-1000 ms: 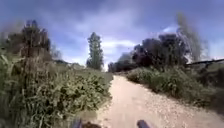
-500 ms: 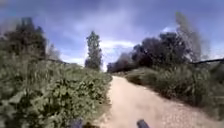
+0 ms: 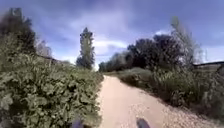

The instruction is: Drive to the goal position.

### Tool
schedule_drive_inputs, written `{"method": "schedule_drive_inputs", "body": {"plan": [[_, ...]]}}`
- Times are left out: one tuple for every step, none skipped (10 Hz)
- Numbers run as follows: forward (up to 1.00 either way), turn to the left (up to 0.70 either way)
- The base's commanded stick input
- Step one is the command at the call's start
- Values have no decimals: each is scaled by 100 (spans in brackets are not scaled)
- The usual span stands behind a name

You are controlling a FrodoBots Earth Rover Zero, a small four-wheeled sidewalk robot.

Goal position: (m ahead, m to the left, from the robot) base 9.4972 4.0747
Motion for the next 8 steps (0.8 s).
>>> {"method": "schedule_drive_inputs", "body": {"plan": [[100, -38], [100, -19], [100, 0], [100, 0], [100, 0], [100, 0], [100, 0], [100, 0]]}}
